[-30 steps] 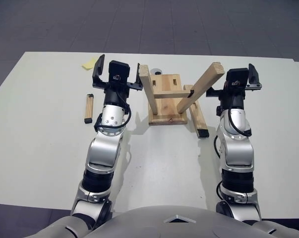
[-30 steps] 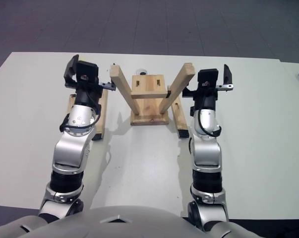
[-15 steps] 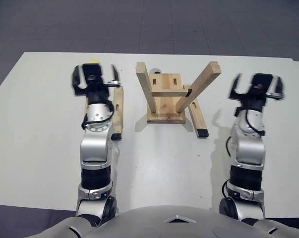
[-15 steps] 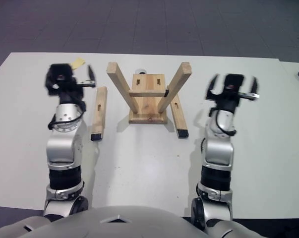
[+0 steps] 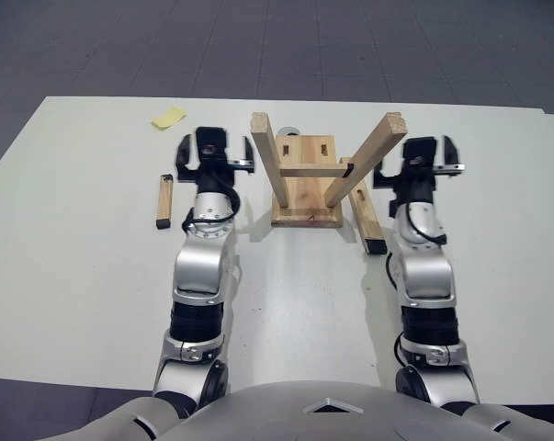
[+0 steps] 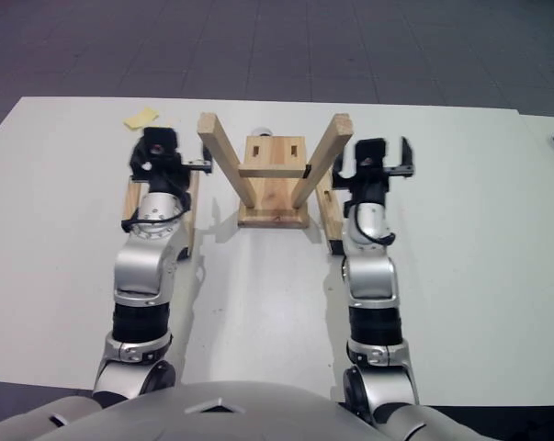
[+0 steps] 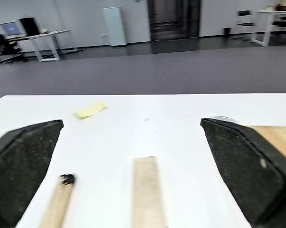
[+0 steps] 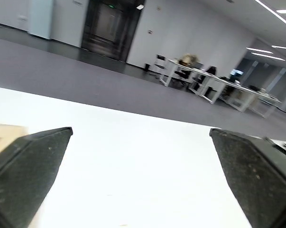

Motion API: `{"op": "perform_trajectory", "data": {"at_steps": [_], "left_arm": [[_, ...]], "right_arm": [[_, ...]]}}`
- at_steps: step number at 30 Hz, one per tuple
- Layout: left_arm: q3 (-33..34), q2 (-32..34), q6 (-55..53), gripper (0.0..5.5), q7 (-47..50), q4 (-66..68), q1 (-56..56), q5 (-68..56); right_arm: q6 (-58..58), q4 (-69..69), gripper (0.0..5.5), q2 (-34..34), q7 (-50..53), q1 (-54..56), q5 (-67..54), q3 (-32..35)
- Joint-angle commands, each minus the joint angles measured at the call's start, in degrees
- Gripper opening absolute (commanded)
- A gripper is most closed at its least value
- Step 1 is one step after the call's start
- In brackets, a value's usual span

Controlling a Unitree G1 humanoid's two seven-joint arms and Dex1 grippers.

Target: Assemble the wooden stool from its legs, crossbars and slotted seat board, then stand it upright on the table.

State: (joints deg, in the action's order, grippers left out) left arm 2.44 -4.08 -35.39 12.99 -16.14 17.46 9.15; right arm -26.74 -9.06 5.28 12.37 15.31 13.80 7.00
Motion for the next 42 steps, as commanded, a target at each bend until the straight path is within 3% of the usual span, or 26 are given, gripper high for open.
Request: {"op": "perform_trajectory", "data": {"at_steps": [1, 4, 6, 11, 15, 19, 25, 30, 38, 42], "left_arm": [[-14.07, 5.12, 7.86, 5.4, -9.86, -2.51, 1.83, 3.13], [-20.72, 5.58, 9.99, 5.4, -14.83, -2.23, 1.5, 3.13], [-21.29, 5.18, 9.95, 5.4, -14.59, -1.41, 1.22, 3.78], [-8.63, 1.55, 4.31, 5.4, -6.01, 1.08, 1.37, 2.1], [1.98, -2.46, 1.68, 5.4, 0.69, 1.12, 1.56, -1.2], [7.77, -4.62, 2.7, 5.4, 5.06, -0.82, 1.87, -3.99], [14.1, -2.93, 4.67, 5.4, 8.87, -2.74, 3.83, -6.34], [15.82, 1.71, 6.63, 5.4, 7.63, -3.44, 6.04, -6.61], [13.31, 1.85, 7.82, 5.4, 7.12, -2.55, 6.1, -6.49], [12.96, 1.28, 7.65, 5.4, 7.43, -1.92, 6.33, -6.81]], "right_arm": [[6.52, -3.44, 5.39, 0.22, -7.72, 0.81, -3.44, -6.26], [10.0, -6.25, 5.39, -0.4, -12.5, 0.11, -4.75, -12.07], [9.53, -6.04, 5.39, -1.38, -11.82, -0.02, -4.64, -11.99], [5.76, -2.07, 5.39, -1.1, -6.17, 0.52, -1.55, -7.83], [2.19, 0.05, 5.39, -1.27, -1.09, 1.41, -2.33, -0.7], [2.73, -1.33, 5.39, 0.33, -1.47, 3.13, -5.48, 4.3], [-2.02, -17.46, 5.39, 2.04, -18.66, 3.29, -31.44, 10.41], [-7.94, -27.64, 5.39, 5.44, -23.58, 2.96, -50.95, 15.56], [-12.29, -30.6, 5.39, 13.28, -28.05, -3.09, -50.19, 3.99], [-10.42, -28.39, 4.75, 13.68, -27.38, -4.75, -46.84, 2.36]]}}
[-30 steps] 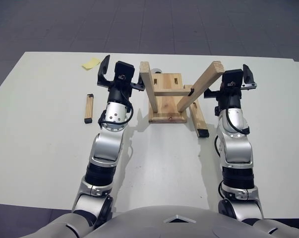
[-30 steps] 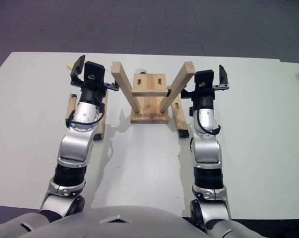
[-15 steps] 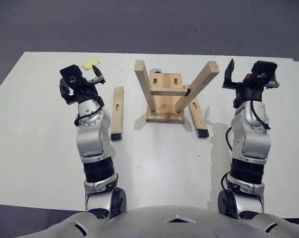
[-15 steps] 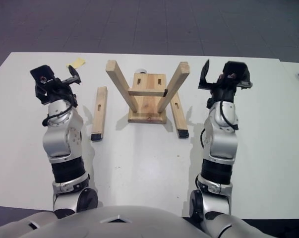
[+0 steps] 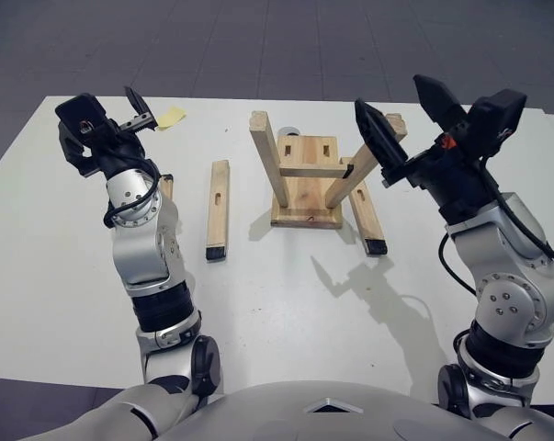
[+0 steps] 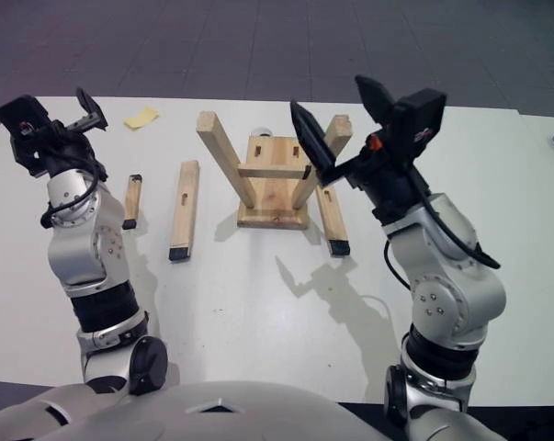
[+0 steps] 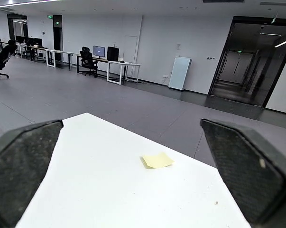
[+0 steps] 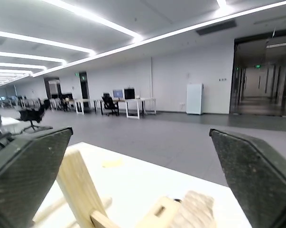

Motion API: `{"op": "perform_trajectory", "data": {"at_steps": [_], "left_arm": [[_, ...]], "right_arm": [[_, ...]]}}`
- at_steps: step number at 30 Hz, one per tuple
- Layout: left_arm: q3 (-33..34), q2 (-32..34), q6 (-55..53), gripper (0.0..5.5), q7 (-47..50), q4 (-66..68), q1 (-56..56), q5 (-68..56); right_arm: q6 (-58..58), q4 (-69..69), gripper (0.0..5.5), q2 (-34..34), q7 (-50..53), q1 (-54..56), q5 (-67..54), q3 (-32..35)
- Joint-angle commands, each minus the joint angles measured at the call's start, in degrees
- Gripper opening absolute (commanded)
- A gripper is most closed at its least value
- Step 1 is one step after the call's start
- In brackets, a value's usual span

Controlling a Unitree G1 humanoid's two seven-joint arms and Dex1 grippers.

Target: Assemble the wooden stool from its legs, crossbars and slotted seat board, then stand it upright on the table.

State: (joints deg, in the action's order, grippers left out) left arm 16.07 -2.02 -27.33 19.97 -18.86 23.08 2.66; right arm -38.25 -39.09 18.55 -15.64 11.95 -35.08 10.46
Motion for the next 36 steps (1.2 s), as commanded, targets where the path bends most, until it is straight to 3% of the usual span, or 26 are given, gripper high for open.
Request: {"op": "perform_trajectory", "data": {"at_steps": [1, 14, 19, 28, 33, 36], "left_arm": [[-0.69, -0.85, -0.47, 5.4, 0.44, 1.05, 0.77, -0.42], [-1.34, -0.61, -1.49, 5.4, -0.23, 2.14, 0.37, -0.18], [-1.38, -0.81, -1.73, 5.4, 0.0, 2.27, 0.1, -0.01], [-3.05, 0.13, -2.16, 5.4, -1.65, 4.97, 2.08, -0.02], [-4.76, 0.06, -3.02, 5.4, -2.63, 5.38, 2.76, 0.02], [-5.7, -0.22, -3.65, 5.4, -2.92, 5.13, 2.36, 0.03]], "right_arm": [[1.43, 2.07, 4.54, 0.29, 0.87, -1.79, 2.69, -1.41], [2.02, 4.9, 2.38, -1.13, 2.58, -3.88, 5.06, -3.61], [2.17, 8.25, 1.69, 2.95, -5.68, -2.11, 1.0, -2.61], [10.69, 31.95, 1.39, 22.37, -36.07, 7.33, 5.11, -5.59], [17.09, 43.66, 1.39, 24.16, -39.84, 14.71, 9.53, -8.39], [18.33, 42.42, 2.13, 22.5, -38.96, 15.96, 7.98, -6.64]]}}
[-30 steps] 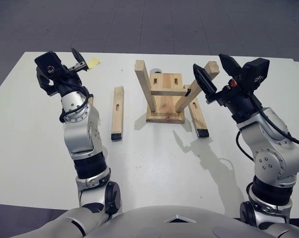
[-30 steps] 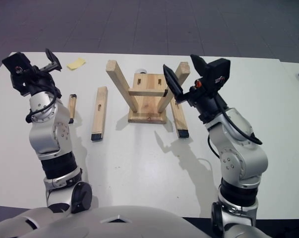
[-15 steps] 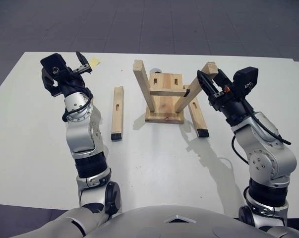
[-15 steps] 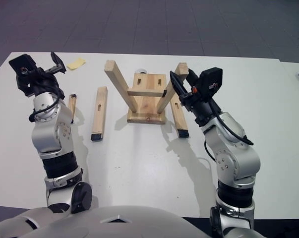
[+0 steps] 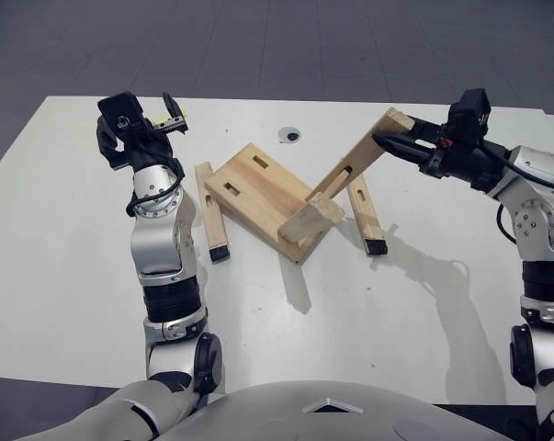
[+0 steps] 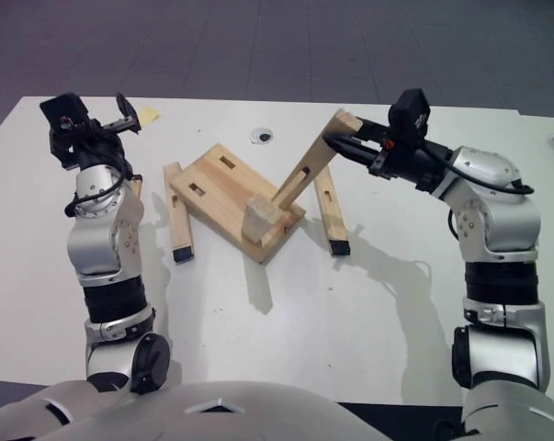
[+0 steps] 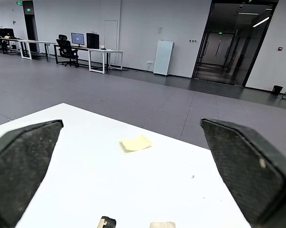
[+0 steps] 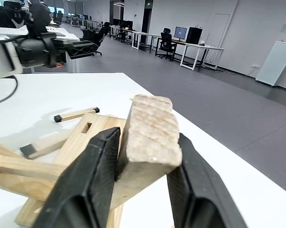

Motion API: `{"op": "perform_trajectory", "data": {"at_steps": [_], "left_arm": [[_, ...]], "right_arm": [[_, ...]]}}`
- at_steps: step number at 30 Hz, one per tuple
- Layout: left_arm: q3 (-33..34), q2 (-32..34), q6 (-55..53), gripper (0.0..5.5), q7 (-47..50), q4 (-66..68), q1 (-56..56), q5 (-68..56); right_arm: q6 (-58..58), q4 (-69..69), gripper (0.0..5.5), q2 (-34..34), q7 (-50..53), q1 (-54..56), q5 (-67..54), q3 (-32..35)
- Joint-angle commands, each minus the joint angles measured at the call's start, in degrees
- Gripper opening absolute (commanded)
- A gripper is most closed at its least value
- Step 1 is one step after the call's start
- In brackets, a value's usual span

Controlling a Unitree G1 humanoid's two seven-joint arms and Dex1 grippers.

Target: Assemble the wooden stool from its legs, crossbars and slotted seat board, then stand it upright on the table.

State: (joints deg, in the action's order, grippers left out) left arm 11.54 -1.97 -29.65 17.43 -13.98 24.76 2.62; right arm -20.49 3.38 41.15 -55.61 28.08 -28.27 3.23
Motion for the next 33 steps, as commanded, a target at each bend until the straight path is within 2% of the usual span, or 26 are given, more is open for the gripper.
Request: {"op": "perform_trajectory", "data": {"at_steps": [1, 6, 10, 14, 19, 23, 33], "left_arm": [[-1.28, -0.34, -1.5, 5.4, -0.38, 0.14, 0.5, 0.07], [-1.09, -0.55, -1.69, 5.4, 0.1, -0.11, 0.09, 0.07], [0.63, 0.13, -1.46, 5.4, 0.65, -0.36, 0.02, 0.03], [1.86, 0.45, -1.19, 5.4, 1.3, -0.33, 0.17, -0.01], [1.52, -0.6, -0.97, 5.4, 1.97, -0.47, -0.35, -0.14], [0.84, -1.28, -0.82, 5.4, 2.17, -0.05, -0.19, -0.18], [0.94, -1.31, 0.04, 5.4, 1.86, 1.28, 0.46, -0.22]], "right_arm": [[0.14, -1.12, 2.31, -0.91, 1.66, 0.1, 0.26, 1.71], [-6.96, -14.32, 3.19, -5.15, 9.09, 0.0, -10.89, 8.84], [-15.7, -29.45, 3.86, -6.26, 14.71, -4.18, -26.78, 12.51], [-19.24, -40.97, 4.48, -6.66, 18.83, -11.15, -32.93, 9.18], [-18.3, -43.46, 5.23, -9.28, 22.67, -15.16, -26.24, 0.6], [-16.31, -41.32, 4.64, -11.88, 24.67, -16.0, -20.74, -3.69], [-15.76, -39.09, 3.04, -12.51, 23.22, -17.01, -18.2, -5.36]]}}
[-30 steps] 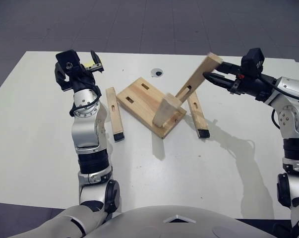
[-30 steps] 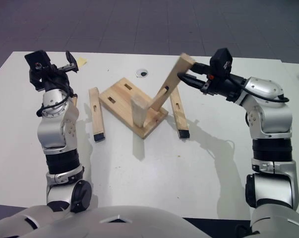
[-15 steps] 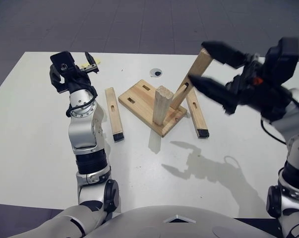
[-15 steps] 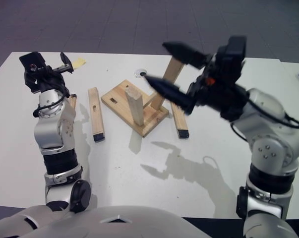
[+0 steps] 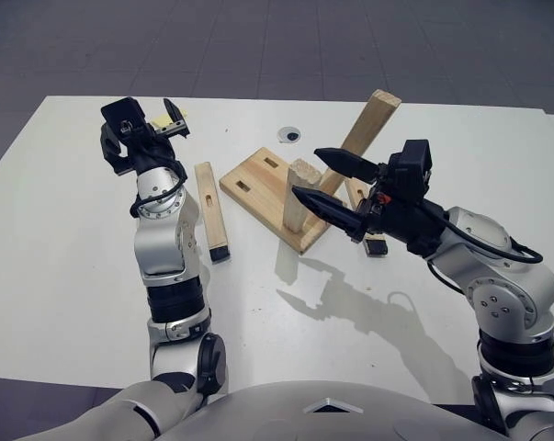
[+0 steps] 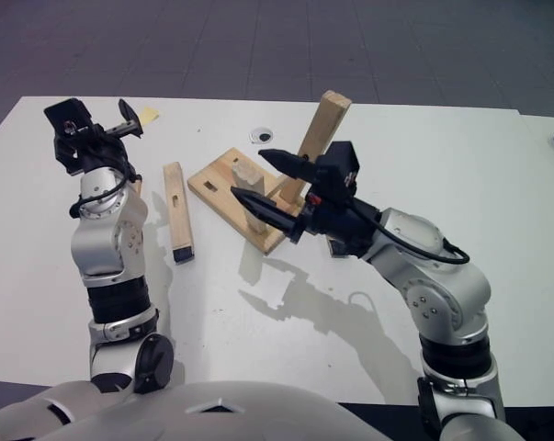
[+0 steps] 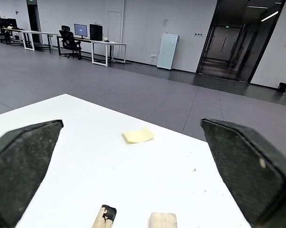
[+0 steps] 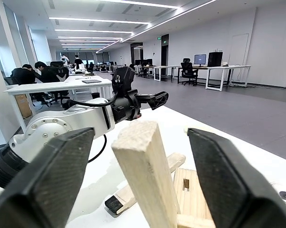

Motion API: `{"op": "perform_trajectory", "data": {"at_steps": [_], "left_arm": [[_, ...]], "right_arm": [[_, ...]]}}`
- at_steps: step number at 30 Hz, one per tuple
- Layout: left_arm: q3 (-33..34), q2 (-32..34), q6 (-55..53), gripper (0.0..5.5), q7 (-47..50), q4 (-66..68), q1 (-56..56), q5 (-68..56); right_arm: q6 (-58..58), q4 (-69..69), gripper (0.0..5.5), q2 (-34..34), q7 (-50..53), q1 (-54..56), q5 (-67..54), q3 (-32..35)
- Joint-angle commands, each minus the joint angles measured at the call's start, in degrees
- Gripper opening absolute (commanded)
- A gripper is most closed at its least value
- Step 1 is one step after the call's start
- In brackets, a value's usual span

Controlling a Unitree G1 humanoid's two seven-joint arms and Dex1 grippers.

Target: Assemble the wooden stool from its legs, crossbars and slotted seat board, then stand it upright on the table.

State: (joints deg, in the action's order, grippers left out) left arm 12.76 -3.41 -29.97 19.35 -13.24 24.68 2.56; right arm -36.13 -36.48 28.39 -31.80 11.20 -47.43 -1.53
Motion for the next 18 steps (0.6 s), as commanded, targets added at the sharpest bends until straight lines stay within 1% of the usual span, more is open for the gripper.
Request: {"op": "perform_trajectory", "data": {"at_steps": [1, 5, 6, 11, 15, 18], "left_arm": [[-0.32, 0.11, 0.42, 5.4, -0.07, 0.67, 0.59, -0.16], [-0.36, 0.01, 0.57, 5.4, 0.07, 0.74, 0.32, -0.04], [-0.39, -0.06, 0.63, 5.4, 0.12, 0.77, 0.22, 0.0], [-0.42, -0.62, 1.14, 5.4, 0.74, 1.26, 0.06, 0.14], [-0.89, -1.33, 1.75, 5.4, 1.14, 1.68, -0.15, 0.23], [-1.19, -1.71, 1.86, 5.4, 1.36, 1.59, -0.6, 0.23]], "right_arm": [[-0.17, 0.86, 2.83, 0.27, -0.74, -0.2, 1.06, -0.72], [-0.42, 1.41, 2.25, 0.87, -1.95, -0.39, 1.35, -0.78], [-0.3, 1.88, 2.02, 1.62, -2.83, -0.34, 1.69, -0.57], [1.48, 9.81, 1.3, 8.0, -11.34, 4.71, 5.31, 0.72], [4.23, 18.02, 0.98, 12.0, -18.18, 10.75, 9.7, 0.27], [6.48, 22.49, 0.96, 12.55, -20.78, 13.96, 13.22, -0.91]]}}
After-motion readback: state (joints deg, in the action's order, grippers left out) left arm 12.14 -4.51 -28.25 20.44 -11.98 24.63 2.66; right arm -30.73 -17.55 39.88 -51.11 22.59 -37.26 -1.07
